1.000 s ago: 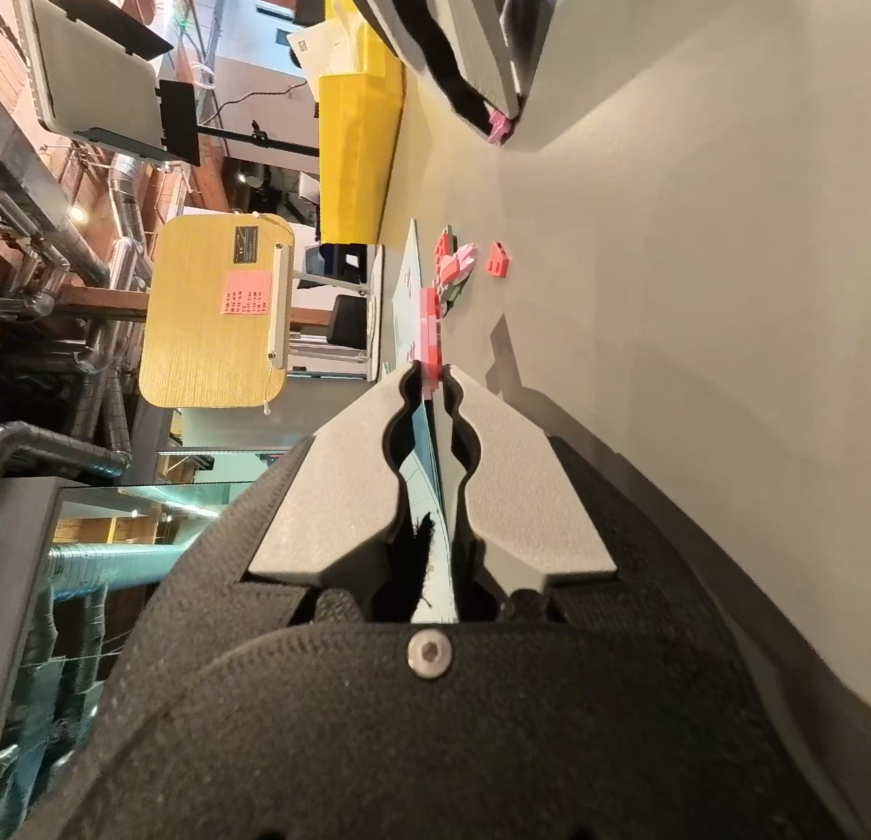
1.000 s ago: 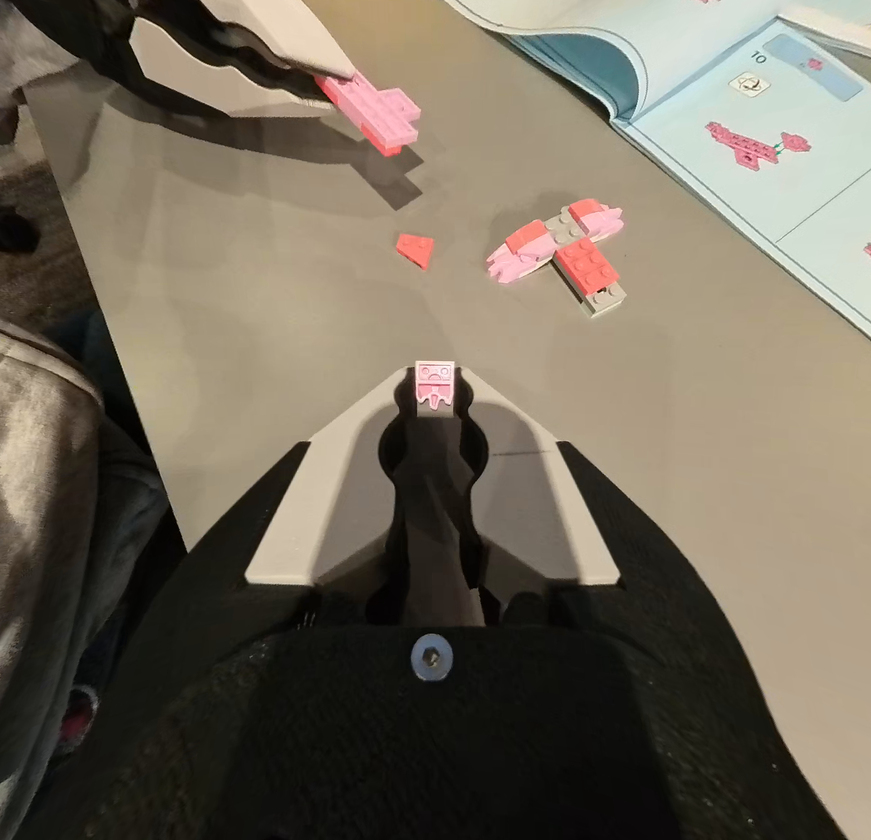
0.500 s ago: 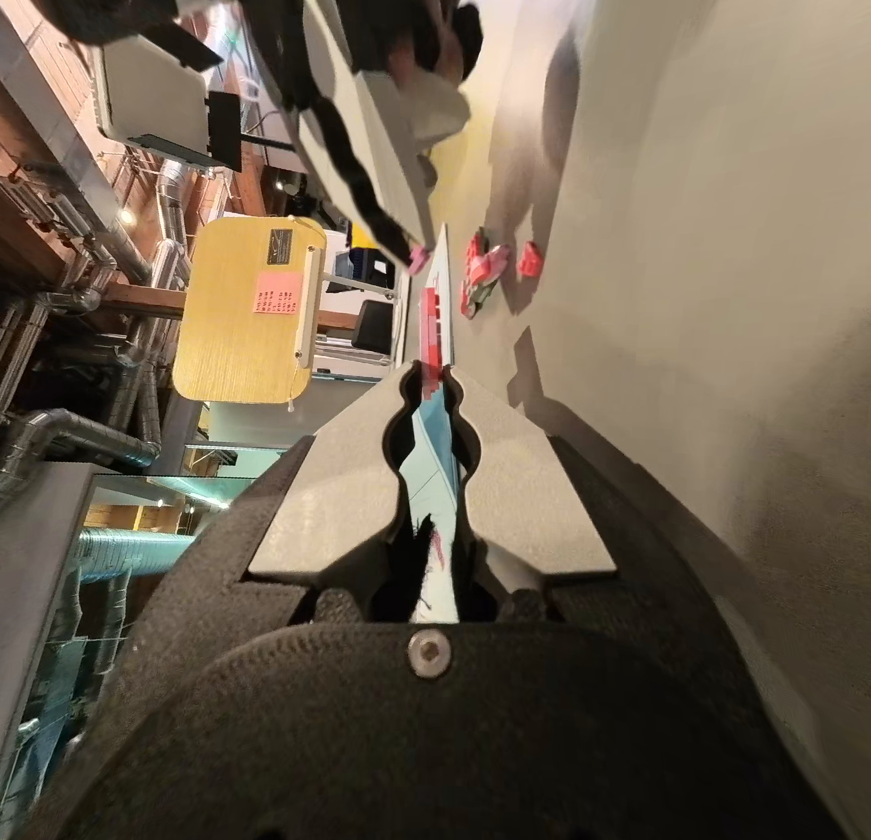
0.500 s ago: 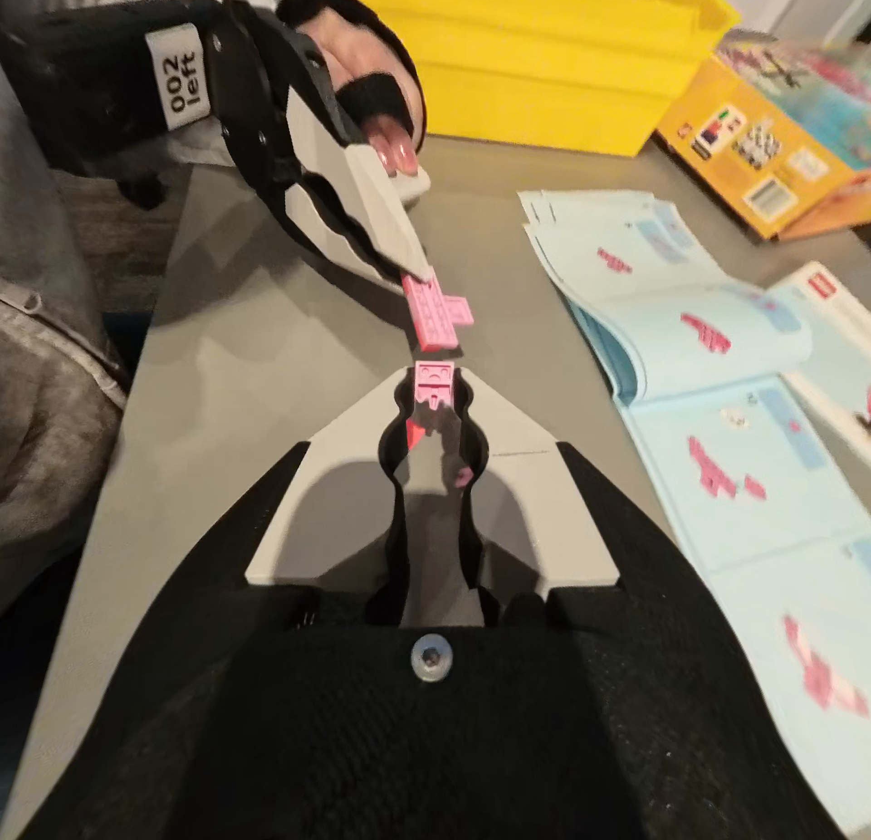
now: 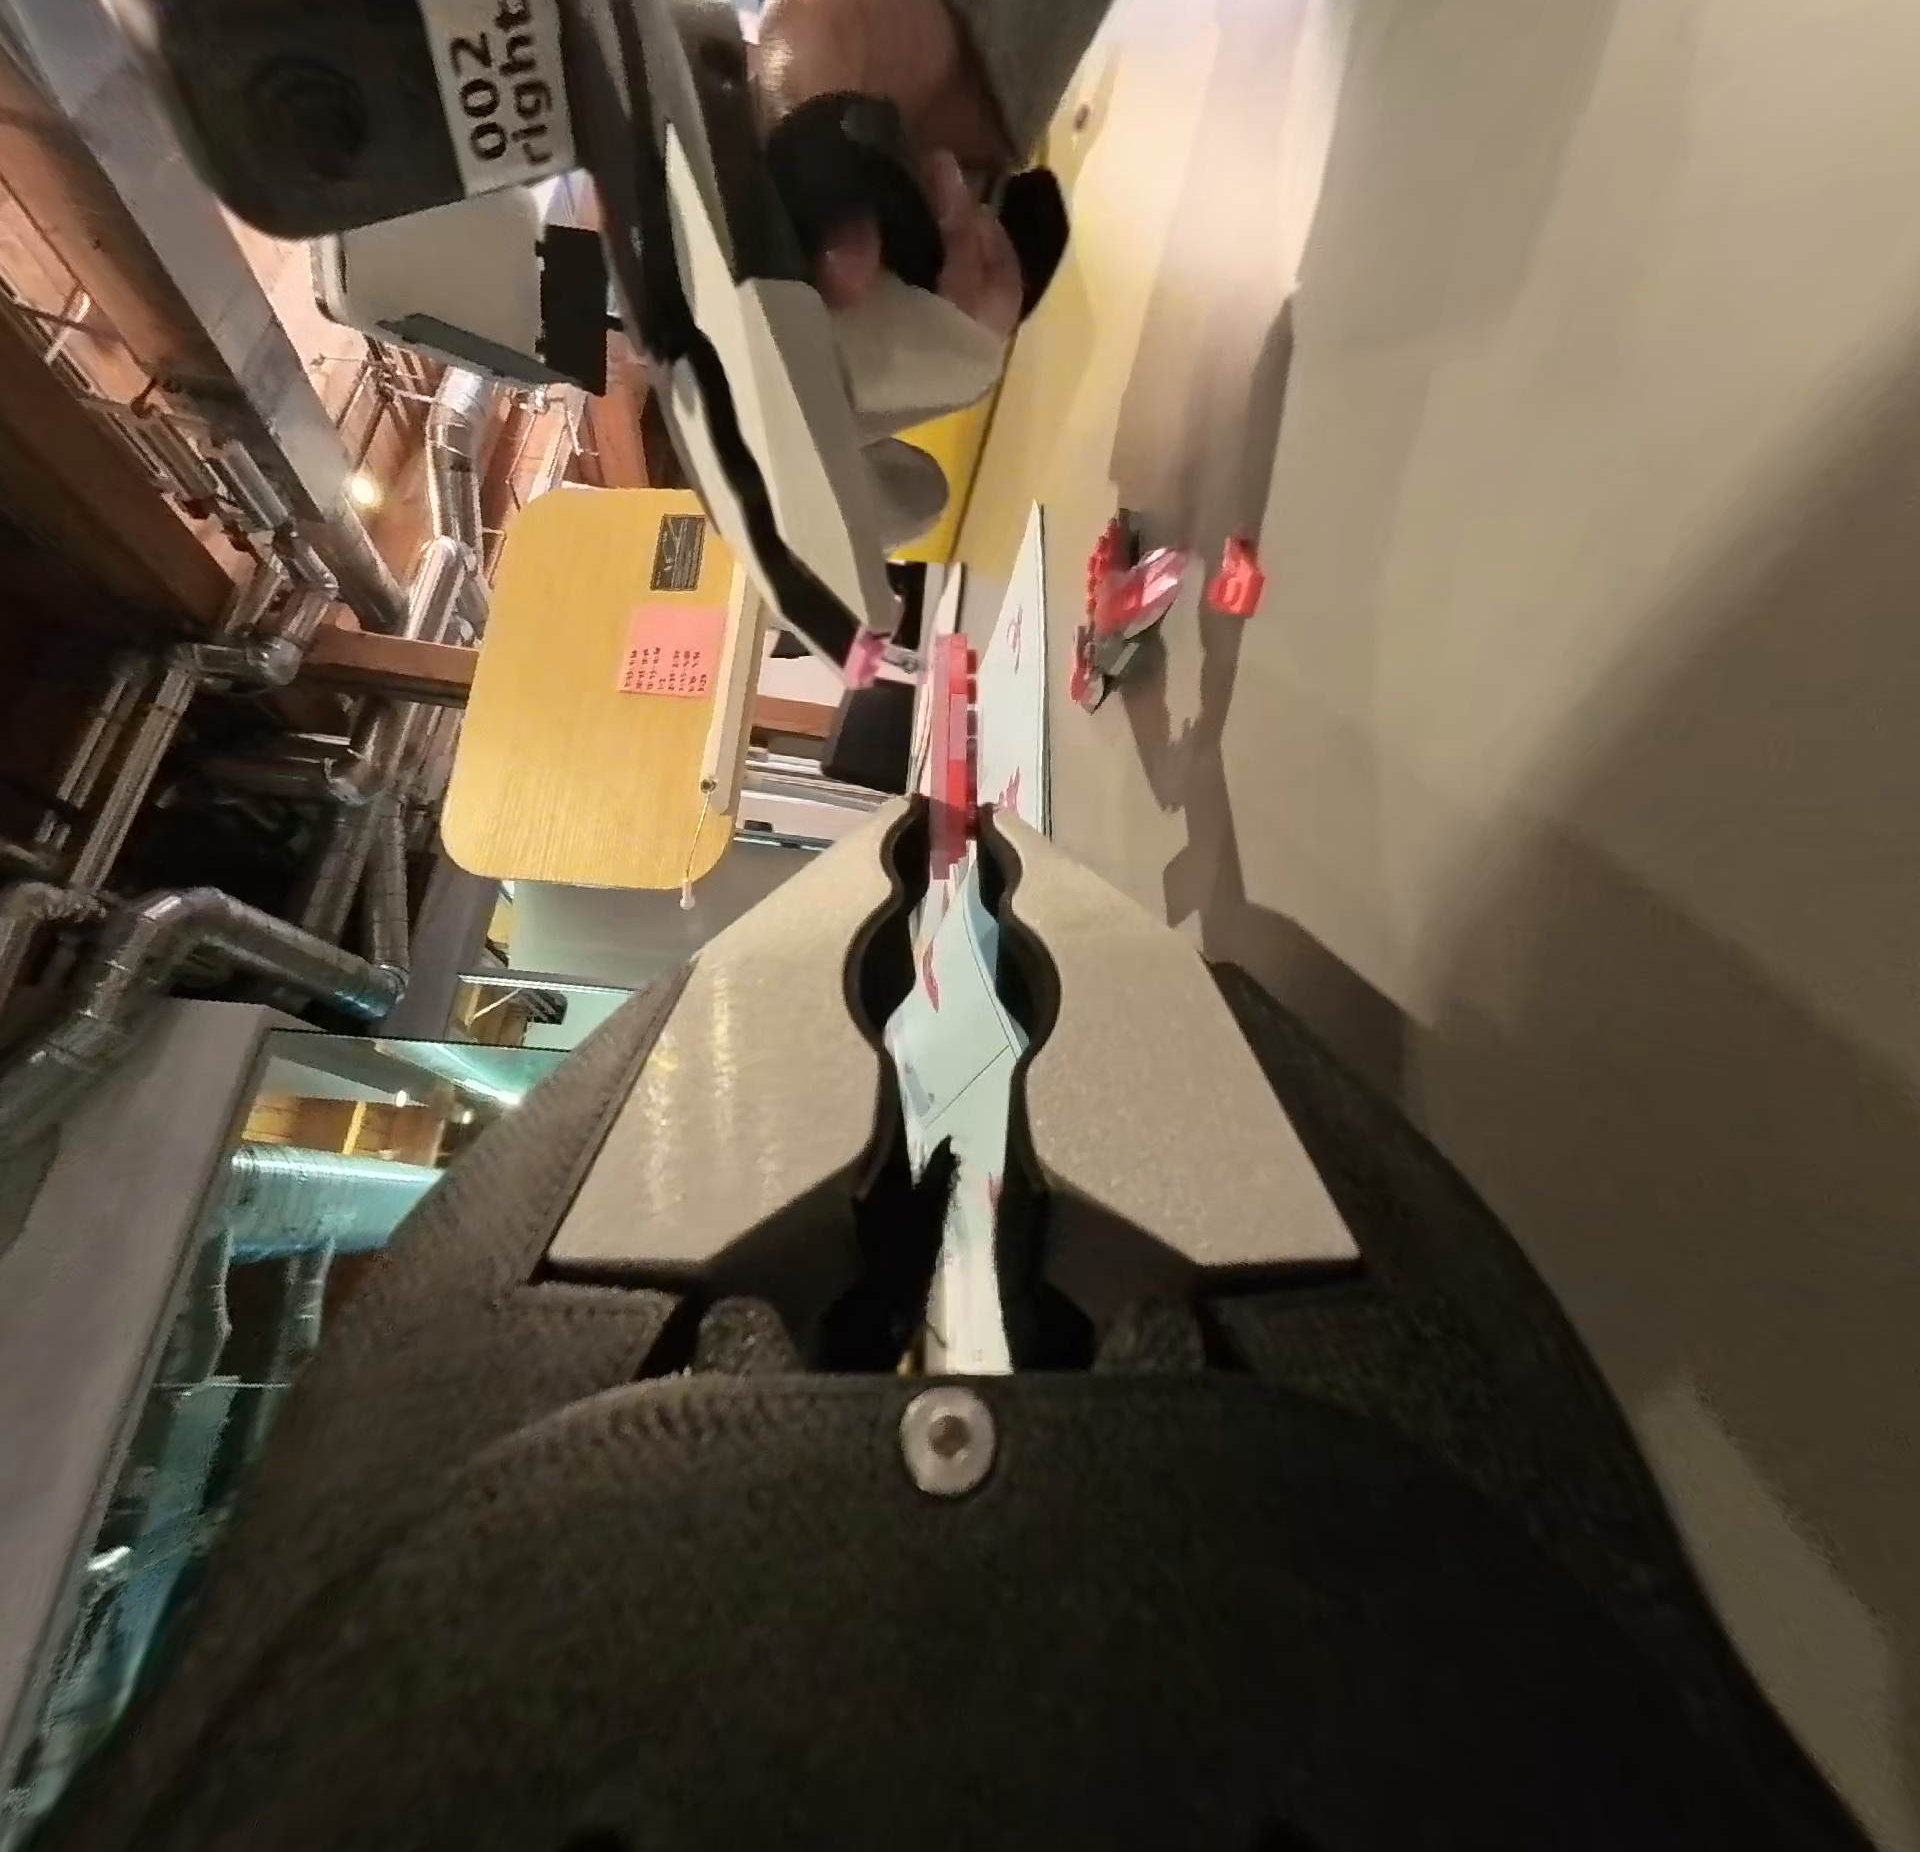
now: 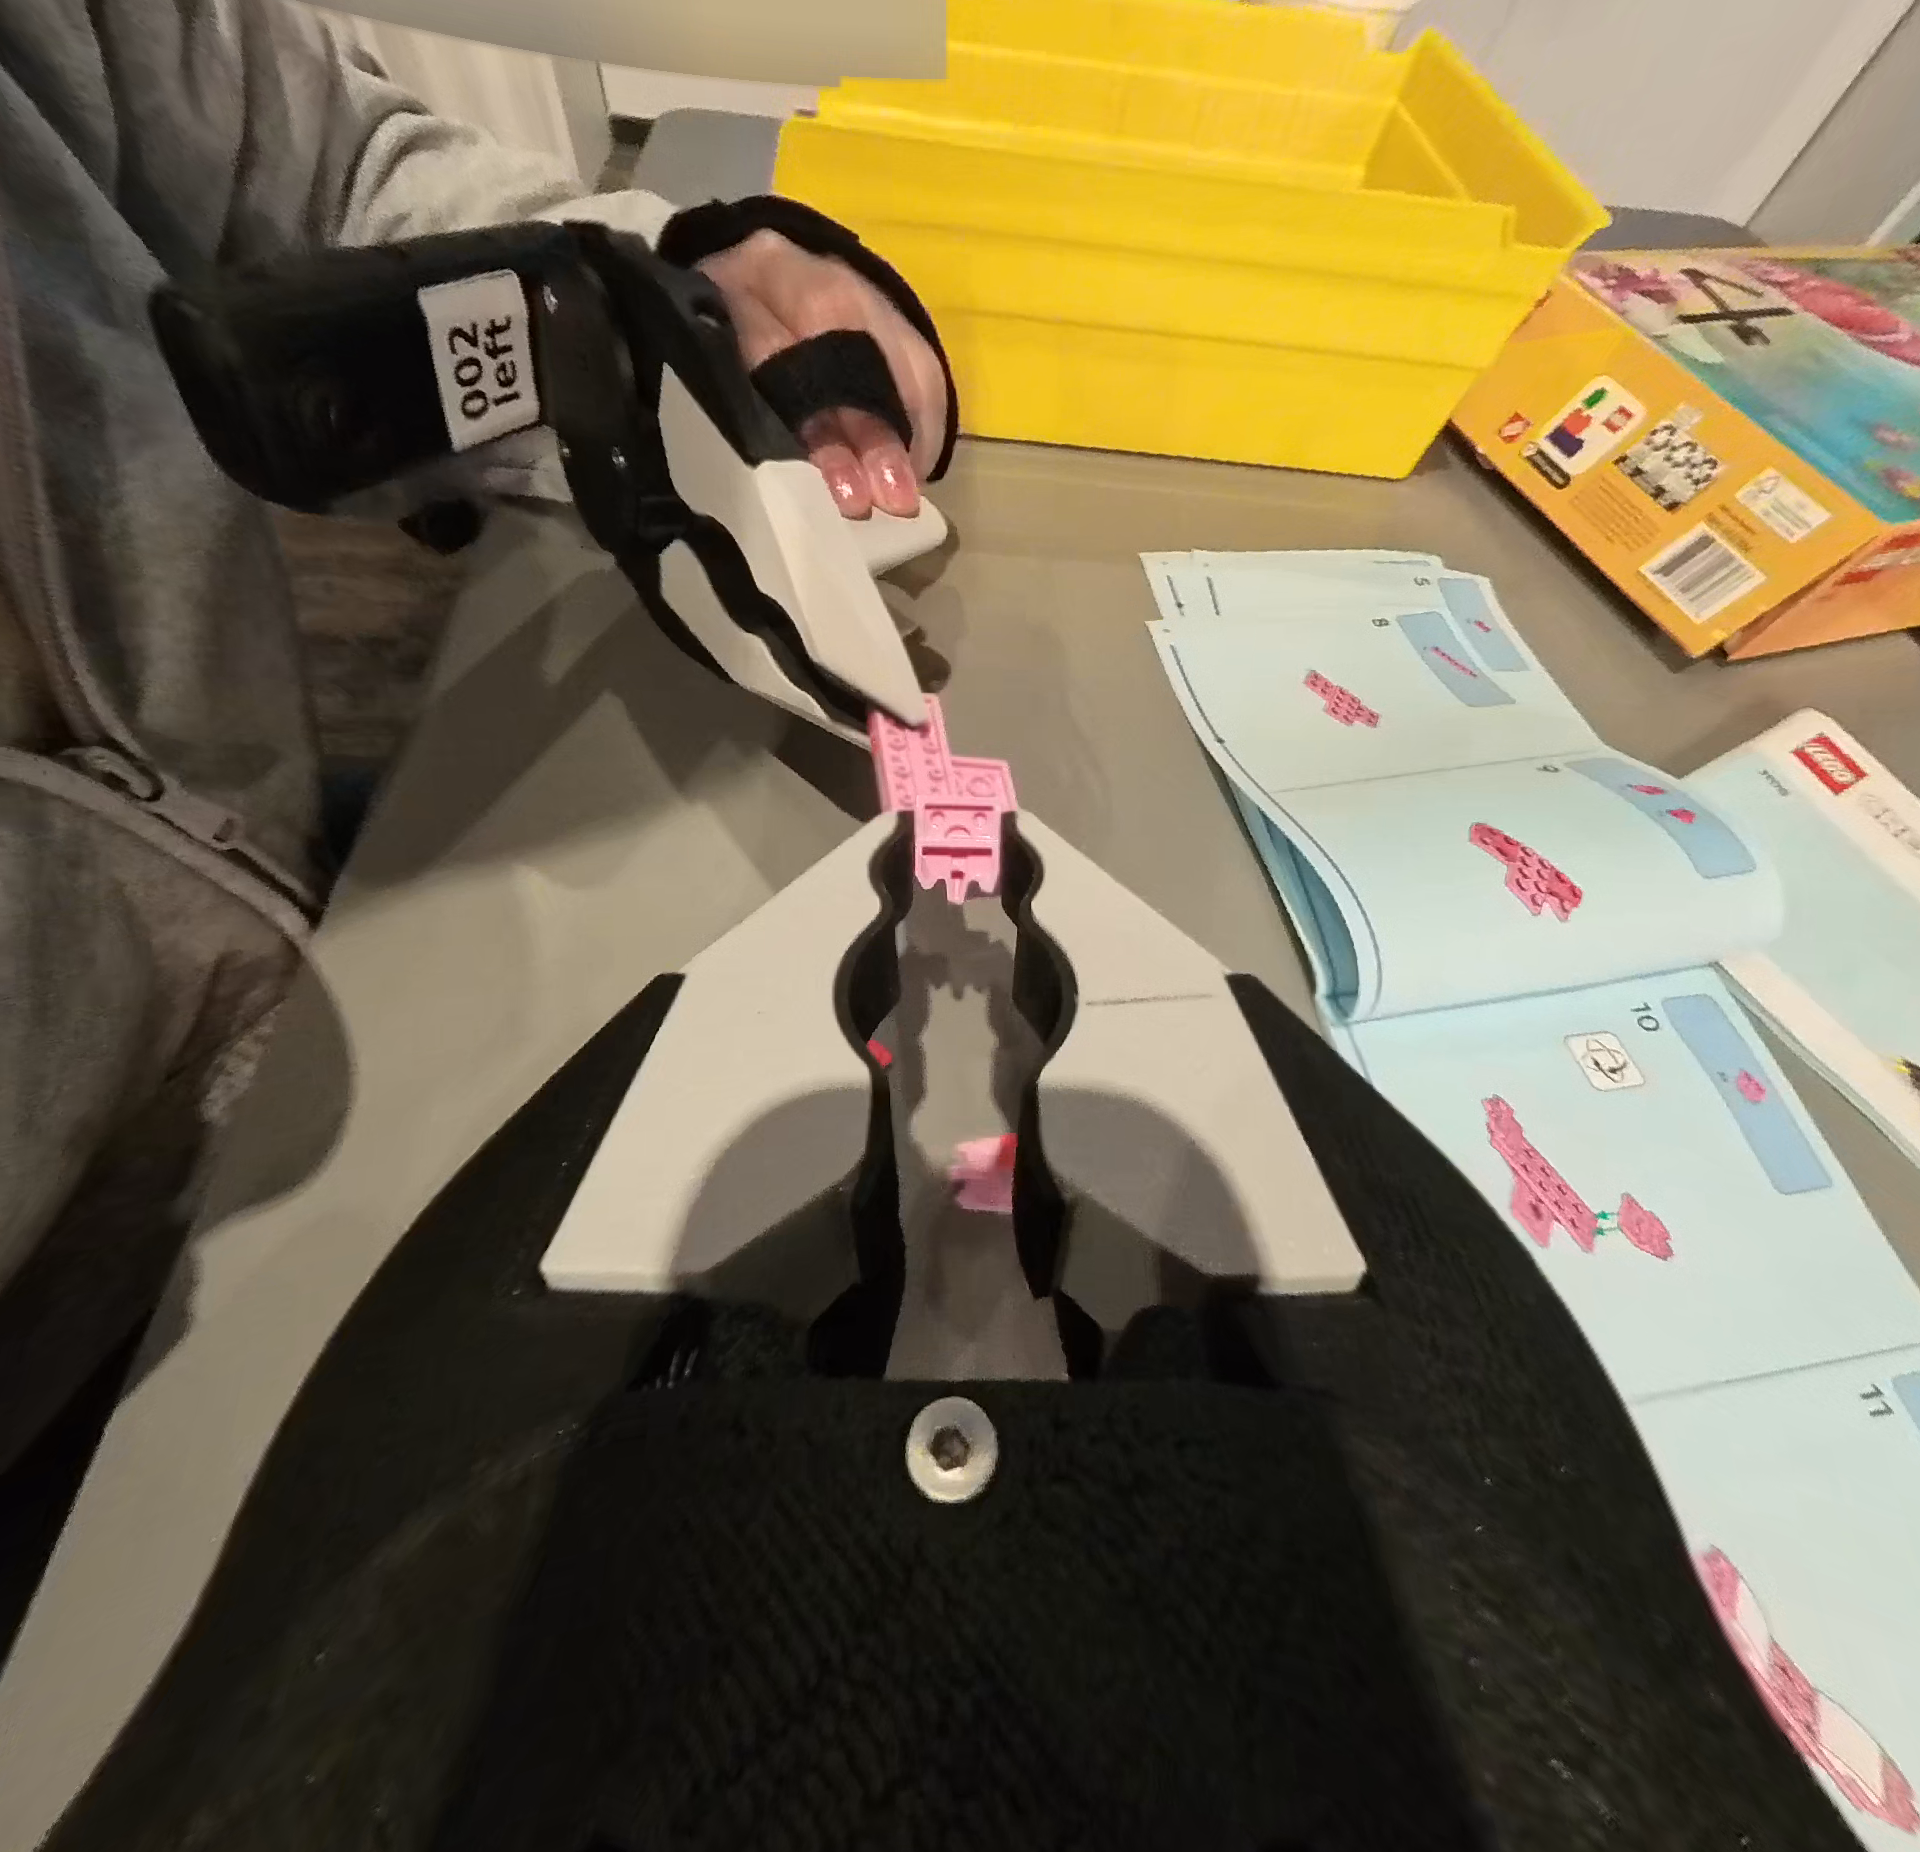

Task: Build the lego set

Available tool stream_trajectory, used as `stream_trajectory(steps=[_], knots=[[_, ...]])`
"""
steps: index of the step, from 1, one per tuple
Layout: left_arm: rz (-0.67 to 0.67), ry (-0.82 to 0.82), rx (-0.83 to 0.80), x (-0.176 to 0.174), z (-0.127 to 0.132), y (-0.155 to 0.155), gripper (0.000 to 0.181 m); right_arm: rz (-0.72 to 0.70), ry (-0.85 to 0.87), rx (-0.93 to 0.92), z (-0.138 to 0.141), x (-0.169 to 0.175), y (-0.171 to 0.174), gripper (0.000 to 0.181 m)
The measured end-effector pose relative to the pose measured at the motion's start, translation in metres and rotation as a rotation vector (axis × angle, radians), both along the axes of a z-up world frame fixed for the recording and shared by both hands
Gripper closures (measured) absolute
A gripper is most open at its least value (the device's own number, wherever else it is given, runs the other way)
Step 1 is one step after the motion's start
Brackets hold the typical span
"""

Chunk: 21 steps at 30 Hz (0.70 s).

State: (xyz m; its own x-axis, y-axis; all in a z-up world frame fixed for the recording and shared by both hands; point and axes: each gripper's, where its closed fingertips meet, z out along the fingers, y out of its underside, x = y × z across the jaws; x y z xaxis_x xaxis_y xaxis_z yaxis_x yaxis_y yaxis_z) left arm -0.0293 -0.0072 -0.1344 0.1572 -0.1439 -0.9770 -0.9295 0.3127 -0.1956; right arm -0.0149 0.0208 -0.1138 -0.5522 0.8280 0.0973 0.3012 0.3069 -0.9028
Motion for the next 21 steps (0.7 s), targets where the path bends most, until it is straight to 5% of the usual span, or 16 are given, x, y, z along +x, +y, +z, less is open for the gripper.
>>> stream_trajectory(steps=[21], knots=[[-0.043, 0.075, 0.063, 0.012, 0.005, -0.004, 0.174, 0.163, -0.220, 0.022, -0.010, 0.008, -0.020, 0.167]])
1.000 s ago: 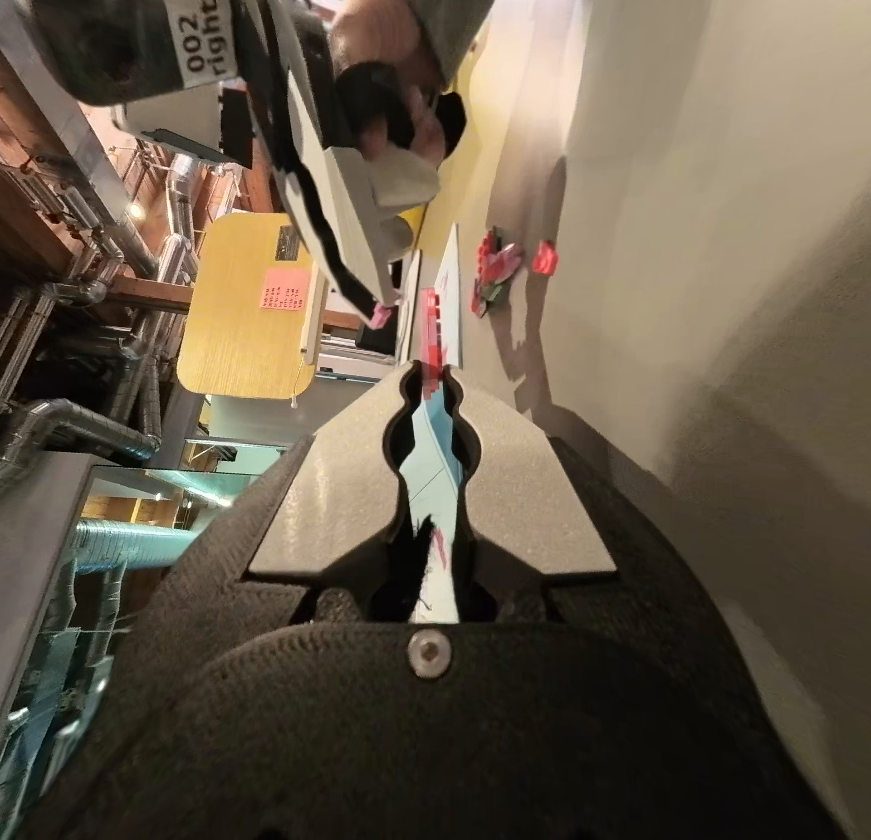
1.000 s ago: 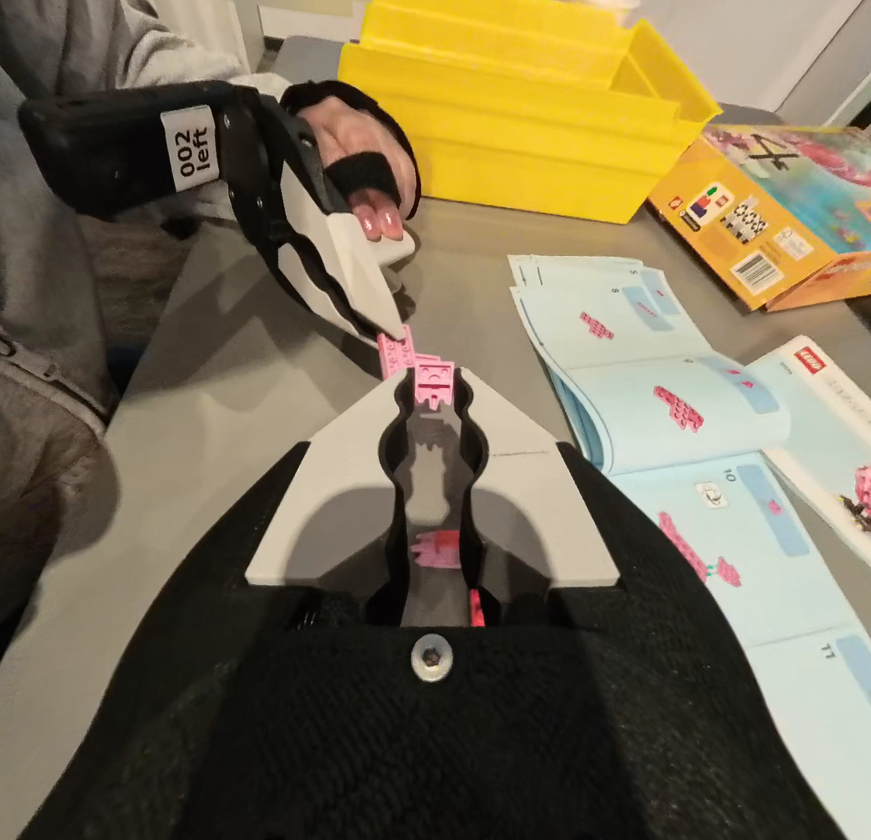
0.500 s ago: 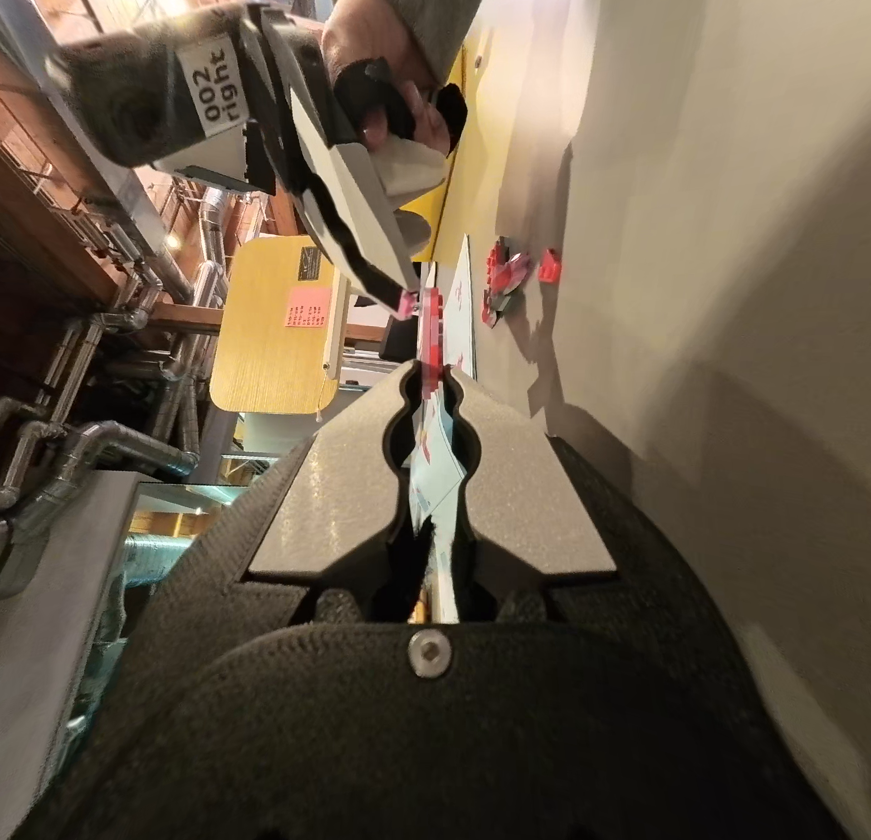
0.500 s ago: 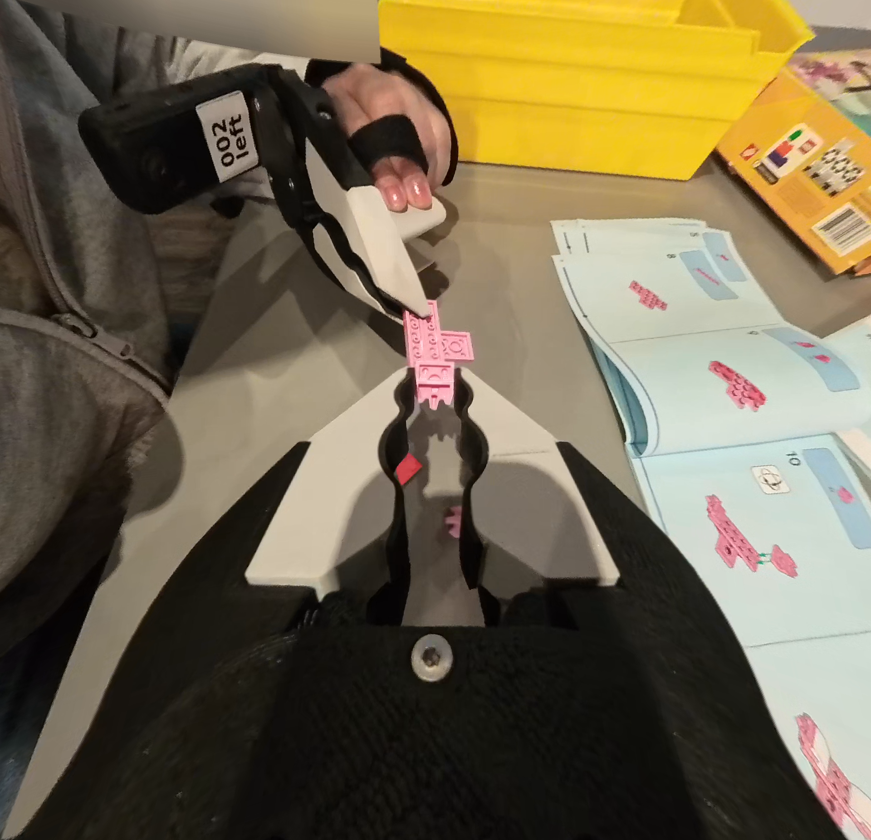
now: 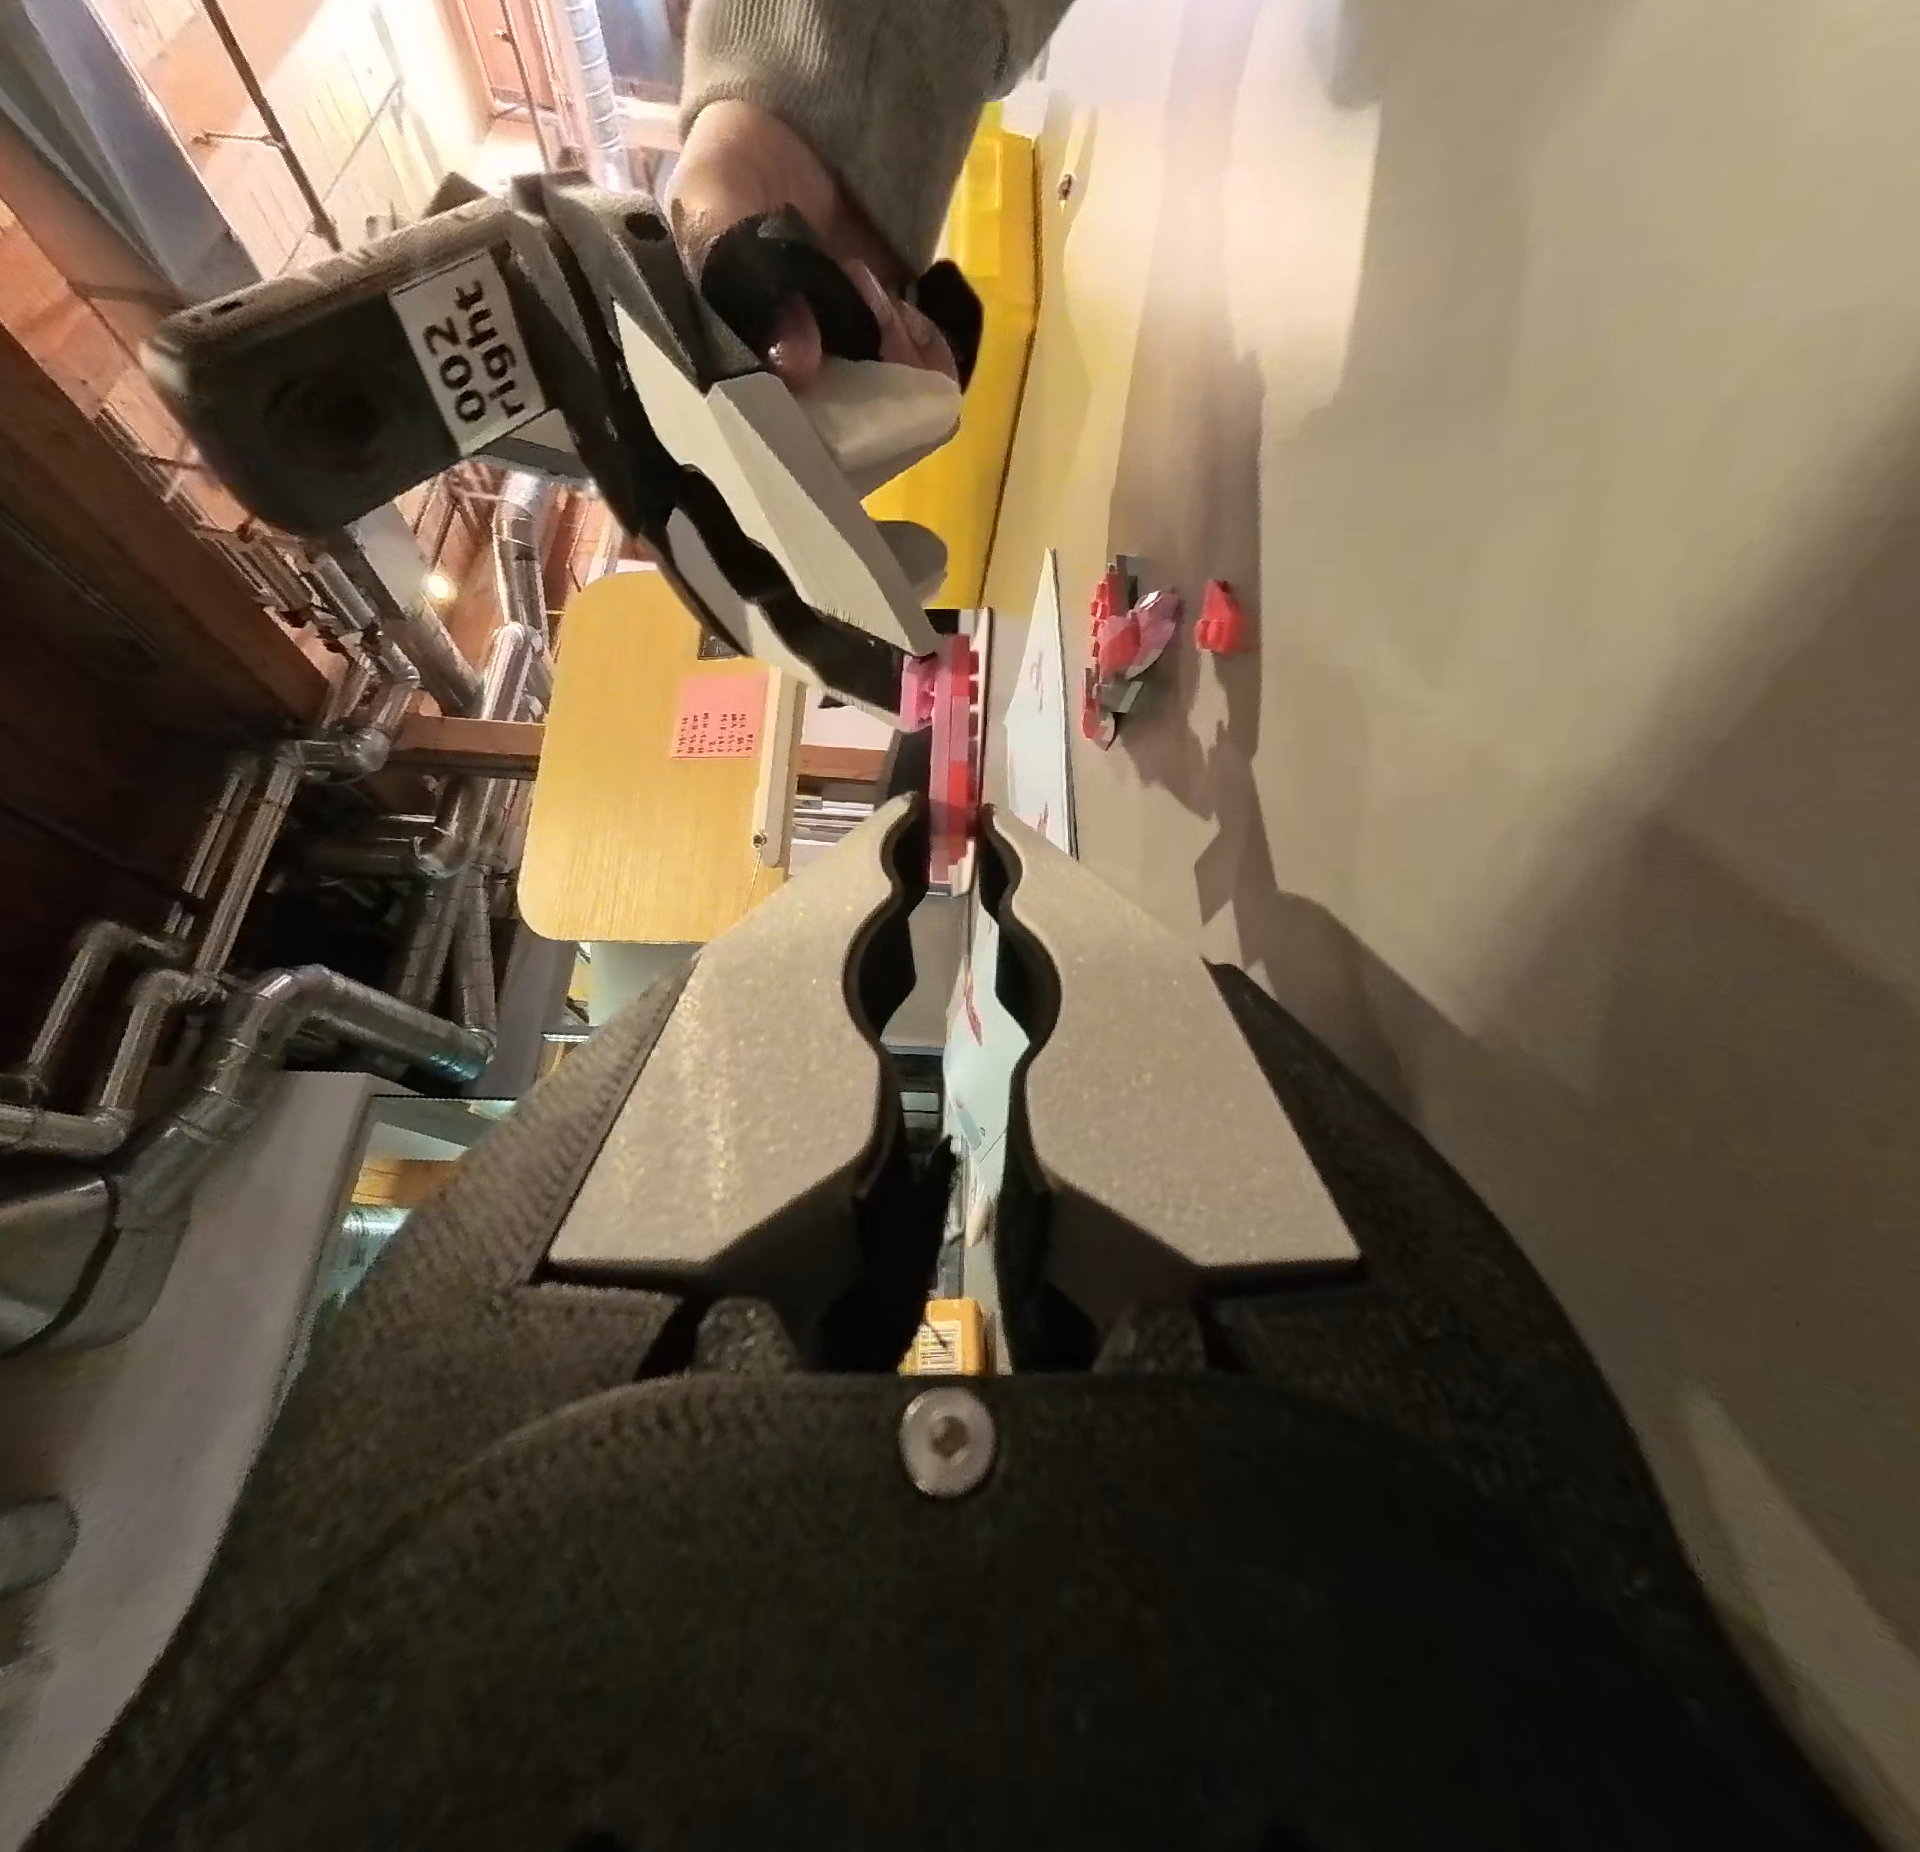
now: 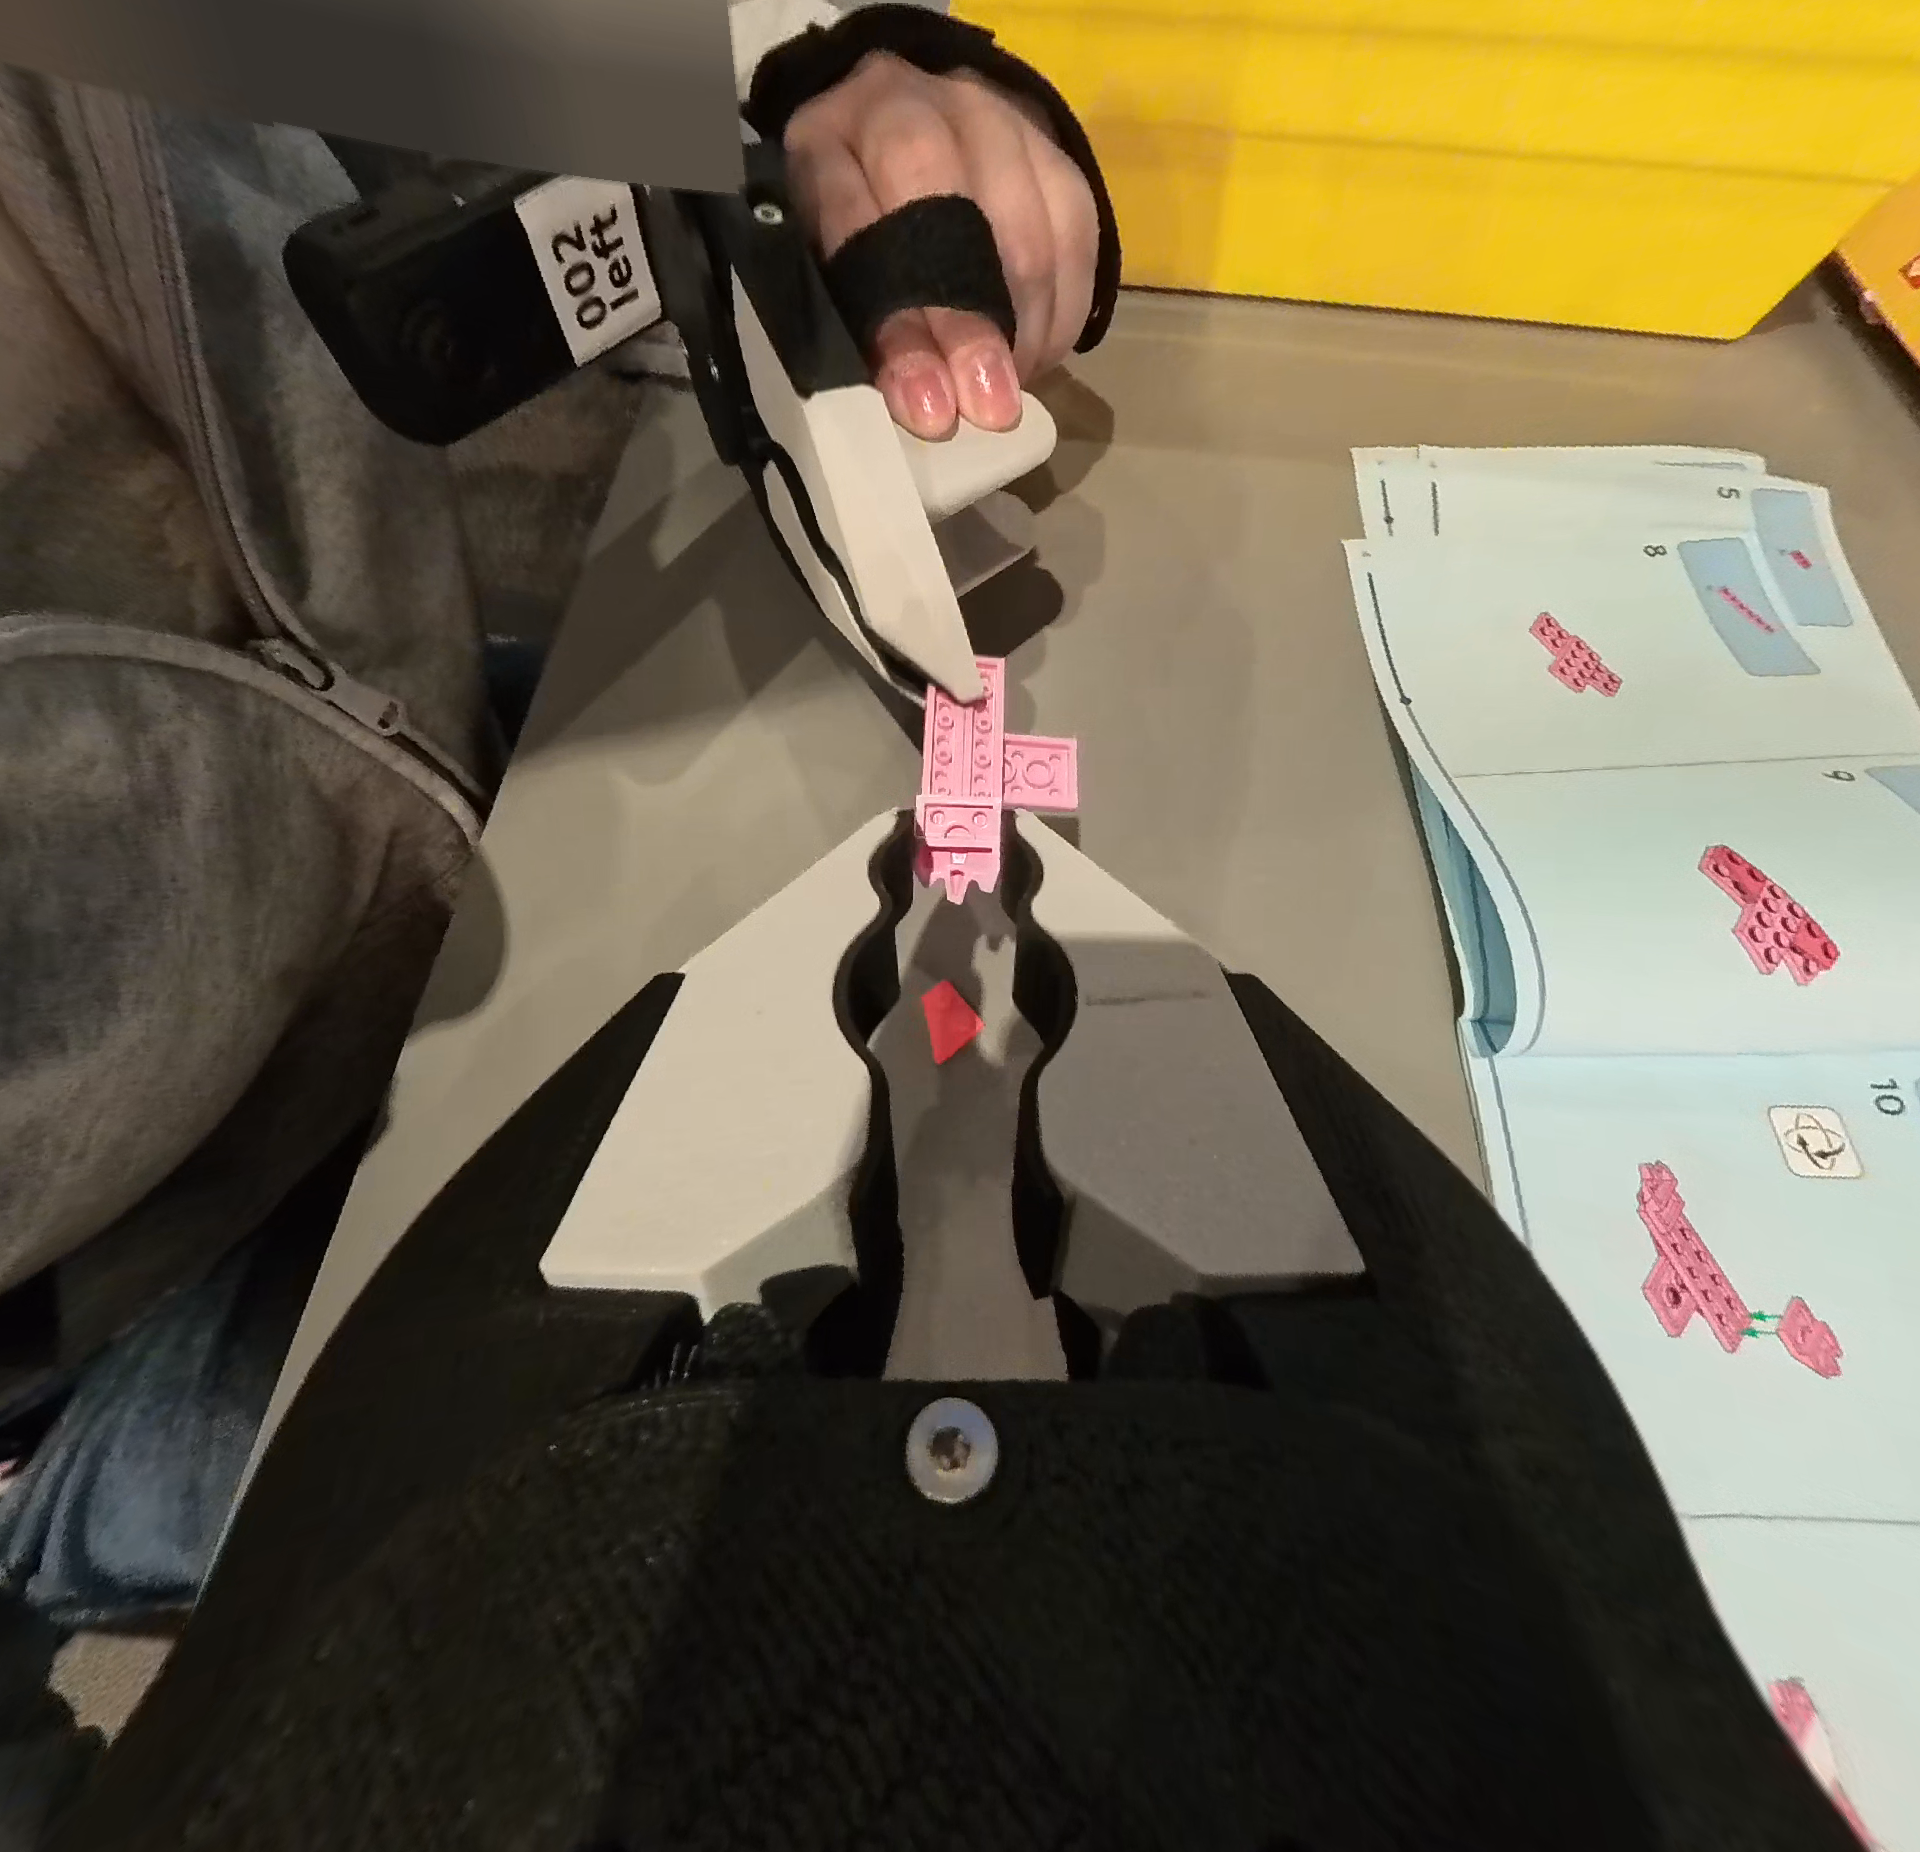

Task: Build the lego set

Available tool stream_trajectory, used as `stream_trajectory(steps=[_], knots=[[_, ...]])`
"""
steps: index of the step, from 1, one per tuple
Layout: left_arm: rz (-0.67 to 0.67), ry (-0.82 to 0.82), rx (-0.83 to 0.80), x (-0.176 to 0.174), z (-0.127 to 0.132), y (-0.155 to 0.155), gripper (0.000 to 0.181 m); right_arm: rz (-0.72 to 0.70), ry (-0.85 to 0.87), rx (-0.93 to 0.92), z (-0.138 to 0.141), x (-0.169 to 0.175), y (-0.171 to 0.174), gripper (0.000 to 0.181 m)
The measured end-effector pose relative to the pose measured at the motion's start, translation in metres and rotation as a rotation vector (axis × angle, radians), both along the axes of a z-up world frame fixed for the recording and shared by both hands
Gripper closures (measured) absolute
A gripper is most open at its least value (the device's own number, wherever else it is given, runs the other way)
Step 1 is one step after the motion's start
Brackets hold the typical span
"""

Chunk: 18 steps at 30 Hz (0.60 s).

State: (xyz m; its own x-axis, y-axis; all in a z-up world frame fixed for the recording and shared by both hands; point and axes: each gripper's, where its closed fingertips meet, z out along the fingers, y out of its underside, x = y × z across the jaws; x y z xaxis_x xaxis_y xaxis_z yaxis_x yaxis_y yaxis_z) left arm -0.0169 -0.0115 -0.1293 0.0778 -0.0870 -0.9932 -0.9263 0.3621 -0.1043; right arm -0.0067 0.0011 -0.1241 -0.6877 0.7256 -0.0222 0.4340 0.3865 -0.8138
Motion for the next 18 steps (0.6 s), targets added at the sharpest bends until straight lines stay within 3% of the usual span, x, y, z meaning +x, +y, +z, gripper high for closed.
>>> stream_trajectory(steps=[18], knots=[[0.003, 0.008, 0.004, -0.0005, 0.0014, 0.0036, 0.174, 0.012, -0.025, 0.080, -0.0004, -0.0035, -0.0033, 0.167]])
